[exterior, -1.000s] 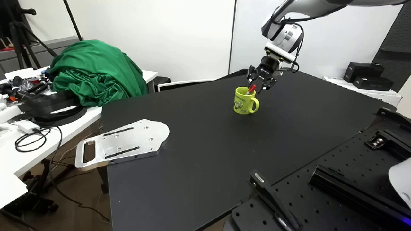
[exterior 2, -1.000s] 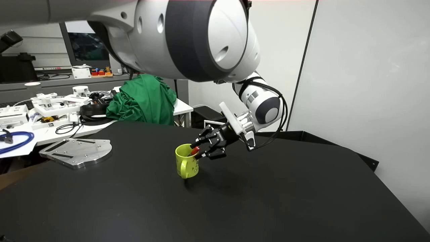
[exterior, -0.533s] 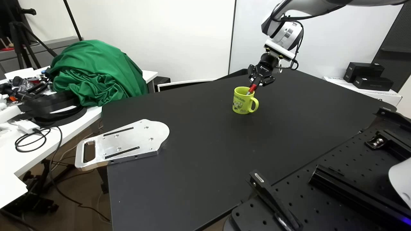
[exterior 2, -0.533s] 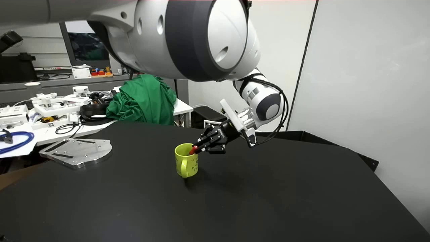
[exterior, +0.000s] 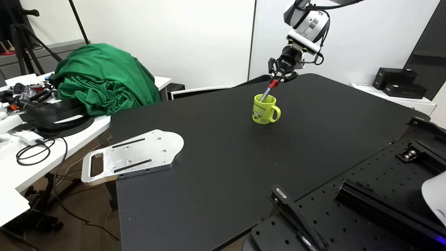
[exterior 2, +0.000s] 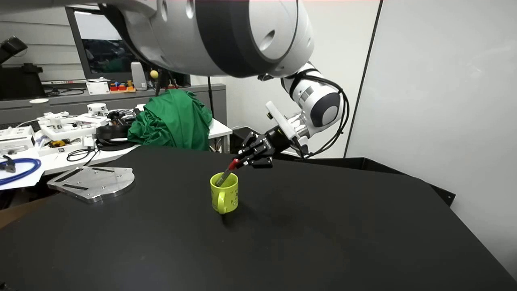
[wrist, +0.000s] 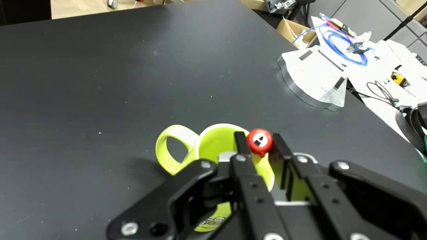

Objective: Pick the marker from the cup and put it on the table

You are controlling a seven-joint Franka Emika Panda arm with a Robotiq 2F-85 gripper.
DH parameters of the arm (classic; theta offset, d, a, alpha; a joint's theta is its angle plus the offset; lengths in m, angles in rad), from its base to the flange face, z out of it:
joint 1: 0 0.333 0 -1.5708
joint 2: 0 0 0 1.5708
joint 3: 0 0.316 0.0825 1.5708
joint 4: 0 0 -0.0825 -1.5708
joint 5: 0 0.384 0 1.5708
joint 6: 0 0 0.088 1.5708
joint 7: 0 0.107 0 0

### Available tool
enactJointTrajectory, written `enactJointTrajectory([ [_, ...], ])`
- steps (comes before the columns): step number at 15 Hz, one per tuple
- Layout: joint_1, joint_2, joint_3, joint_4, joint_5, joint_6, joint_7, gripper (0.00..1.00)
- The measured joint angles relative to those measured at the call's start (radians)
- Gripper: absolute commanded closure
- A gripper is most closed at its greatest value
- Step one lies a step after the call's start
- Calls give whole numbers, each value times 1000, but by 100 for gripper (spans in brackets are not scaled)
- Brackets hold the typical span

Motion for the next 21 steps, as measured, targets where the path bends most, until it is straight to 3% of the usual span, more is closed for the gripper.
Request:
enactJointTrajectory([
  [6,20,-144,-12,-1,-63,-181,3,95],
  [9,39,-206,-31,-3,-183,-342,-22,95],
  [12,69,-250,-66,-15,-358,-365,-109,95],
  [16,104,-297,-110,-71,-540,-178,-227,95],
  [21,113,-376,-123,-238,-576,240,-266,95],
])
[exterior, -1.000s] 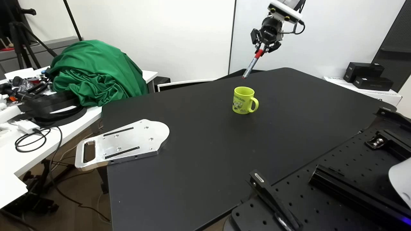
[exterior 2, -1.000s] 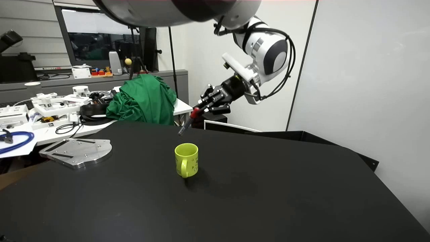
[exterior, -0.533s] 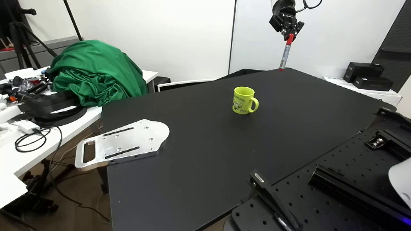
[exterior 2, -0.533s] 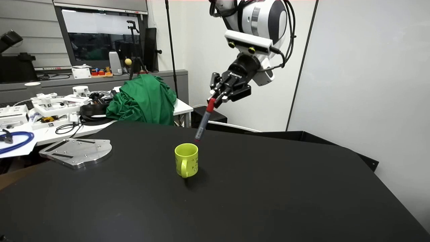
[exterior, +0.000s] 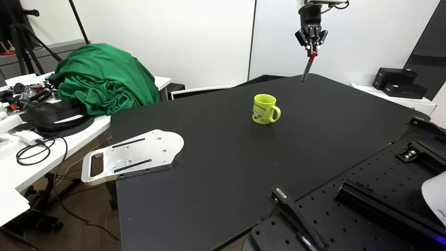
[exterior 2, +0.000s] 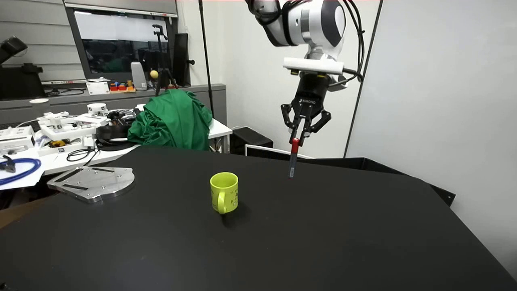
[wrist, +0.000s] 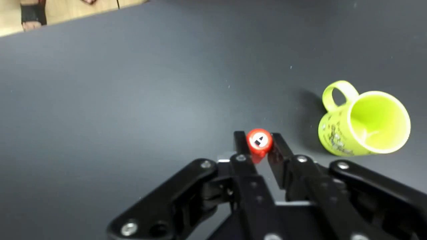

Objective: Pick the marker from the cup and put it on the table

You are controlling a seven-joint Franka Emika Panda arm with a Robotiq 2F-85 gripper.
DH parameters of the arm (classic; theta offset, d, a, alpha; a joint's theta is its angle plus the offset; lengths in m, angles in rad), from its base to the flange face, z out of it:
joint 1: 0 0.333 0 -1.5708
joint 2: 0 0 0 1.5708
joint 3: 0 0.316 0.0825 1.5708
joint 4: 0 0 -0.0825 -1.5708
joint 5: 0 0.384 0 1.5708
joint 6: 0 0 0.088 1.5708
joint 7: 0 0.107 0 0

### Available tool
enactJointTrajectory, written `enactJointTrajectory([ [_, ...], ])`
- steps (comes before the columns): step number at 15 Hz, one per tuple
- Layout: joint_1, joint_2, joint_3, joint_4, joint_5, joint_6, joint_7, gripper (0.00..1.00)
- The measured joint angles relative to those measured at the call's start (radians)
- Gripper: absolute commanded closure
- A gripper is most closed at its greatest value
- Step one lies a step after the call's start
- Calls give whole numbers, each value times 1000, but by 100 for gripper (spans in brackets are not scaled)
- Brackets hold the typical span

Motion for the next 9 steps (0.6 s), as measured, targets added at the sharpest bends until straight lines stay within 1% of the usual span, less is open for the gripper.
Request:
enactJointTrajectory([
  [5,0,-70,0,-186,24,438,-1,95],
  [9,0,-119,4,-395,65,756,-1,95],
])
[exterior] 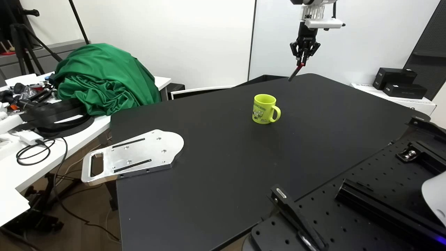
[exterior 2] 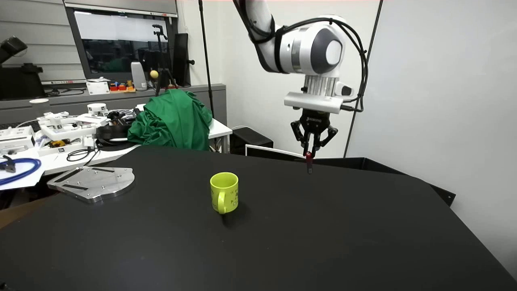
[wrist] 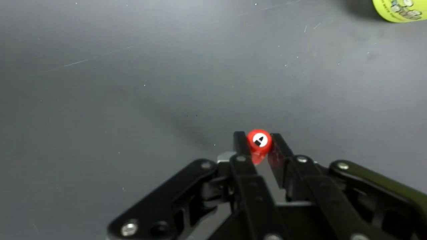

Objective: Pick the marker from the cup and put it on the table

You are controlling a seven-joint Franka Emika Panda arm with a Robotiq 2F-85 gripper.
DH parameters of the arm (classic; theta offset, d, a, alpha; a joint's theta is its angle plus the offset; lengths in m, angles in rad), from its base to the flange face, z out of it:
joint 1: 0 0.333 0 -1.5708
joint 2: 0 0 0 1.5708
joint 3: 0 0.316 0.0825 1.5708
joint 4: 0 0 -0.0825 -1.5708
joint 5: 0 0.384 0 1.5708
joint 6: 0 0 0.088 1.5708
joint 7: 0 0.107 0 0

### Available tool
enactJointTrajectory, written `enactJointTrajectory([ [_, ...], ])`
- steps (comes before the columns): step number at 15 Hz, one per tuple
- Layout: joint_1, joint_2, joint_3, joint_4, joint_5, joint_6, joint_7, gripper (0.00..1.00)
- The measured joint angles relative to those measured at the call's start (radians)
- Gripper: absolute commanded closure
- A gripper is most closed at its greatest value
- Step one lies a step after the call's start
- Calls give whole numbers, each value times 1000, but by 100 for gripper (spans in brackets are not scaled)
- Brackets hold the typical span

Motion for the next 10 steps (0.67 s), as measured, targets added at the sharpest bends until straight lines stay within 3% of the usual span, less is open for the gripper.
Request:
enactJointTrajectory([
  [5,0,-46,13,-237,17,227,0,95],
  [6,0,-55,14,-270,17,250,0,79],
  [10,0,-83,14,-339,16,267,1,79],
])
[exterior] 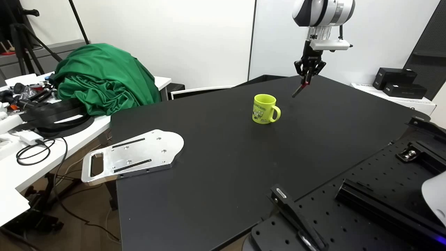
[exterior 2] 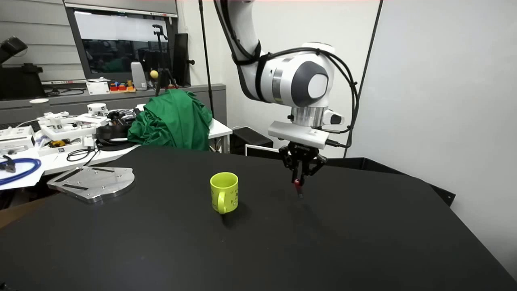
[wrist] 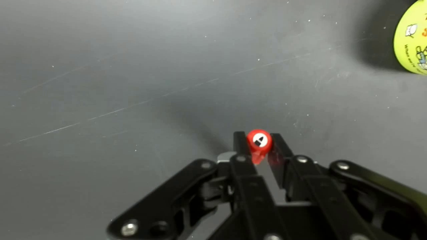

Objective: Pick the marker from the cup and put it on the table

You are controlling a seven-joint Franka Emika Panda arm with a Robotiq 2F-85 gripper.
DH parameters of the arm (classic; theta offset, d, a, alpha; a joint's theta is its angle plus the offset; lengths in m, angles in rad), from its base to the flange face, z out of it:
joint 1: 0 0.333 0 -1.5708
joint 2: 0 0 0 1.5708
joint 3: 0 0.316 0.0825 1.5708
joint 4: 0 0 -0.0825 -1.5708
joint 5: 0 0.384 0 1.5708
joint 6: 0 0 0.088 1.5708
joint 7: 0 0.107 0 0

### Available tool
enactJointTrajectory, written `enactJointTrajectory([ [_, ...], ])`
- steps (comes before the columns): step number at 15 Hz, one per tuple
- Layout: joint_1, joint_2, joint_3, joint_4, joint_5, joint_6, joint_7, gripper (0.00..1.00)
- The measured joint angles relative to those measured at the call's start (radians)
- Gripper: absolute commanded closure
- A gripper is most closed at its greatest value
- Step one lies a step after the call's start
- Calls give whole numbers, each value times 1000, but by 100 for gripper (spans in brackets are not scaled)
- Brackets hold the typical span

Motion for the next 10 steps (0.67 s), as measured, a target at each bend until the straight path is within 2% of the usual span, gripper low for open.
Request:
enactJointTrajectory([
  [6,0,-8,0,-7,0,0,0,79],
  [7,0,-8,0,-7,0,0,0,95],
  [10,-1,-6,2,-8,-1,5,-2,95],
])
